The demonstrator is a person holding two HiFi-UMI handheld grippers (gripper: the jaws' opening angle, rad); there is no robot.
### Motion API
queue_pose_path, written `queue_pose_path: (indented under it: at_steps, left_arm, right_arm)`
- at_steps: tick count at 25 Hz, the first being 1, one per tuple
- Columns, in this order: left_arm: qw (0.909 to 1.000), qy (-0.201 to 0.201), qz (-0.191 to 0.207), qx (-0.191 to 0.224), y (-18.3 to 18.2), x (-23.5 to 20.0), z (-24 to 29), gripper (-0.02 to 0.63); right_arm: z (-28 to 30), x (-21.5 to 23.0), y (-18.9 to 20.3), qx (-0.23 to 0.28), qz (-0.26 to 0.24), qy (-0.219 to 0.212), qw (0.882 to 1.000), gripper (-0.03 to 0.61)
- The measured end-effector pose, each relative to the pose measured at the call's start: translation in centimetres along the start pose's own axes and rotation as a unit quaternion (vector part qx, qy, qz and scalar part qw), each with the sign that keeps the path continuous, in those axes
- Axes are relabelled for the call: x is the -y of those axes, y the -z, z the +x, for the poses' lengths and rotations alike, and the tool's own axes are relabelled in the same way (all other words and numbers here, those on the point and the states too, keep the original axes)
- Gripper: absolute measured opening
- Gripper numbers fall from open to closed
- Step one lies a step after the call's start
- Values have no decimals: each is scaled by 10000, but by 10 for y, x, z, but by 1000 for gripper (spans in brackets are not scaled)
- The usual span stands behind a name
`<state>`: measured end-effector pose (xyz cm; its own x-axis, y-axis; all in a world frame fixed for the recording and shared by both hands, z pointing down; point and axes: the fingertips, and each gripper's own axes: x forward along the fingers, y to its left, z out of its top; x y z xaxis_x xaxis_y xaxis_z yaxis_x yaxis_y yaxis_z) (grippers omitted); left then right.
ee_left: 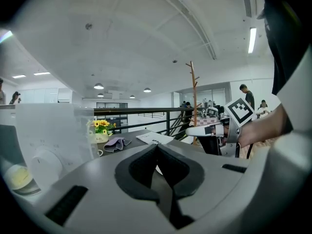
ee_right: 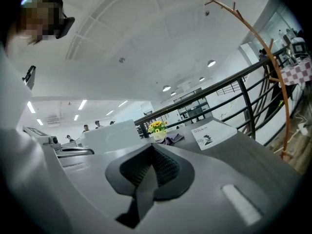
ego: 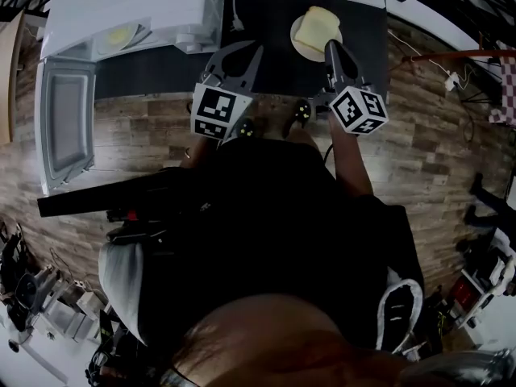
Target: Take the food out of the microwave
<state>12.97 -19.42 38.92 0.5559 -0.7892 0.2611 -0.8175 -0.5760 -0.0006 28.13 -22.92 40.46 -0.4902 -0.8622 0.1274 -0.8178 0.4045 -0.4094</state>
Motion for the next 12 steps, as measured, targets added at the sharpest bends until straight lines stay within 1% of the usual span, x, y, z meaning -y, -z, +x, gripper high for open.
queue_pose_path:
  at_steps: [2, 5, 12]
  left_arm:
    - [10000, 66, -30, 66, -5, -3, -6, 6]
    - [9998, 128, -81, 135, -7, -1, -6, 6]
    - [9996, 269, 100, 75, -5, 6, -7, 6]
  right_arm:
    - [-1, -13, -6, 65, -112, -51, 9999, 0]
    - [-3, -17, -11, 107, -194, -115, 9997, 0]
    - [-10, -21, -9, 56, -329, -27, 9994, 0]
